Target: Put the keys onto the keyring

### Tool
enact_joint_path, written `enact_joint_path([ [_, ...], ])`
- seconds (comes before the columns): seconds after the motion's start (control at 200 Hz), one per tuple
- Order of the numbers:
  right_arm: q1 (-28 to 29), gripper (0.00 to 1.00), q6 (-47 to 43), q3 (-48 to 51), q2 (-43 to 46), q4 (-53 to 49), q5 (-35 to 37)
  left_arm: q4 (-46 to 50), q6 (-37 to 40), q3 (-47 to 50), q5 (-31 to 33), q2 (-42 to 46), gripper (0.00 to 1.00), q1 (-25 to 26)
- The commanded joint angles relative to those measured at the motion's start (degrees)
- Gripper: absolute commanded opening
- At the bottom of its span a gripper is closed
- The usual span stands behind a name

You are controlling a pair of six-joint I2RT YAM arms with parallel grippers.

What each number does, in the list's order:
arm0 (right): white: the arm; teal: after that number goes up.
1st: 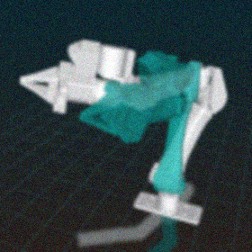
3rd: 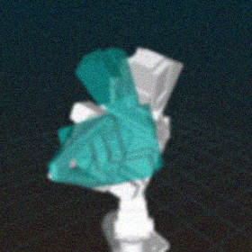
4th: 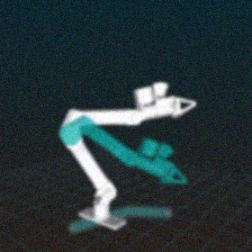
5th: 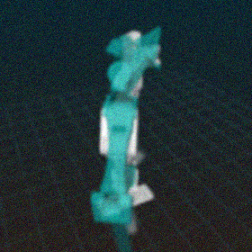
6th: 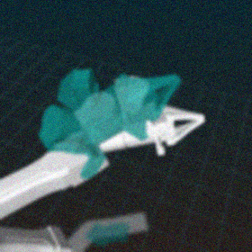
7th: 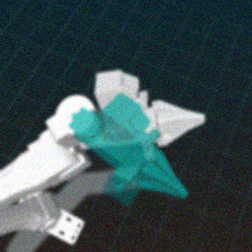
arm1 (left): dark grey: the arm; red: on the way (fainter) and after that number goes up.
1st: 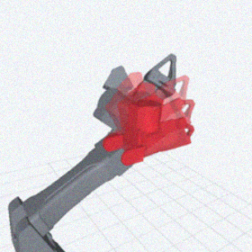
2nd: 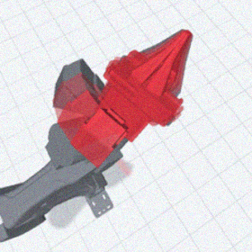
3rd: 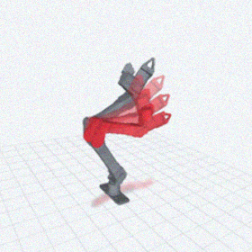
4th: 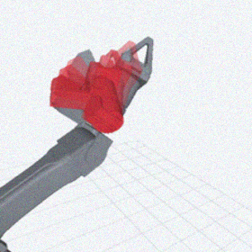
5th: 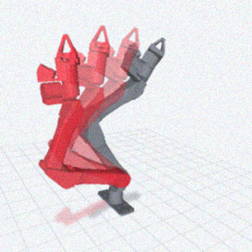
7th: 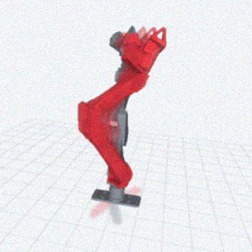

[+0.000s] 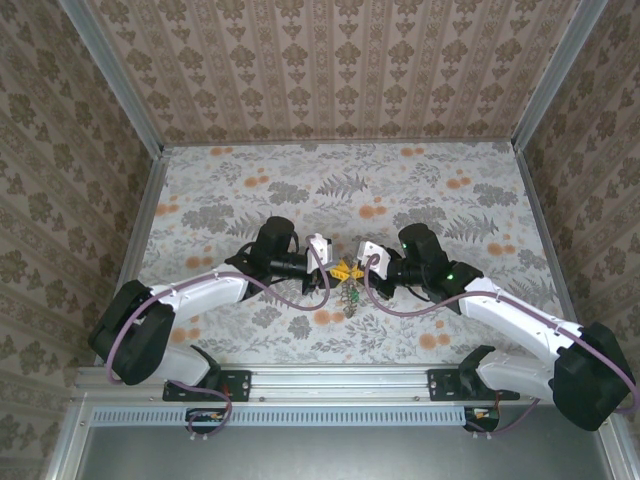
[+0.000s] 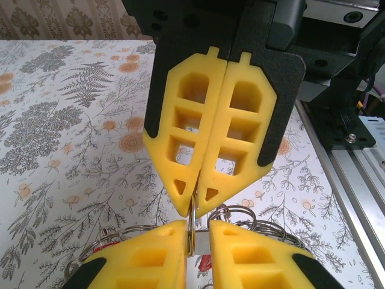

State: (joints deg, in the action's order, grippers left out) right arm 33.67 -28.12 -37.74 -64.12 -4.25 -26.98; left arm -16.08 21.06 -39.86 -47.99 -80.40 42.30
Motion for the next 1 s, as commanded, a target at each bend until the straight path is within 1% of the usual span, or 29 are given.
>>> enact_joint_path([
  [0.0, -0.5, 0.00, 1.1, 0.4, 0.5, 3.2, -1.2, 1.4, 0.8, -1.7, -0.9, 0.2, 0.16, 0.1],
  [0.15, -0.5, 0.00, 1.7, 0.4, 0.5, 3.3, -1.6, 1.5, 0.8, -1.9, -0.6, -0.1, 0.15, 0.1],
  [0.32, -0.5, 0.00, 2.4, 0.5, 0.7, 3.9, -1.9, 3.0, 1.7, -2.8, -0.4, -0.5, 0.10, 0.3],
  [0.405, -0.5, 0.00, 2.5, 0.5, 0.7, 3.8, -1.7, 3.8, 2.1, -3.0, -0.3, -0.5, 0.09, 0.3],
  [0.46, -0.5, 0.00, 2.6, 0.6, 0.8, 3.8, -1.6, 4.0, 2.3, -2.9, -0.2, -0.3, 0.10, 0.3],
  [0.545, -0.6, 0.00, 2.7, 0.7, 0.9, 3.8, -1.2, 4.2, 2.5, -2.8, -0.1, -0.2, 0.15, 0.3],
  [0.76, -0.6, 0.00, 2.7, 0.6, 1.0, 3.6, -1.2, 4.4, 2.7, -2.0, 0.9, 0.4, 0.16, 0.2],
  [0.83, -0.6, 0.00, 2.8, 0.6, 0.9, 3.6, -1.2, 4.3, 2.6, -2.1, 0.8, 0.5, 0.13, 0.2],
  [0.945, -0.6, 0.00, 2.8, 0.4, 0.6, 3.7, -1.3, 4.3, 2.8, -2.5, 0.5, 0.4, 0.00, 0.2],
  [0.995, -0.6, 0.00, 2.9, 0.3, 0.6, 3.6, -1.2, 4.3, 2.8, -2.6, 0.5, 0.4, 0.00, 0.2],
])
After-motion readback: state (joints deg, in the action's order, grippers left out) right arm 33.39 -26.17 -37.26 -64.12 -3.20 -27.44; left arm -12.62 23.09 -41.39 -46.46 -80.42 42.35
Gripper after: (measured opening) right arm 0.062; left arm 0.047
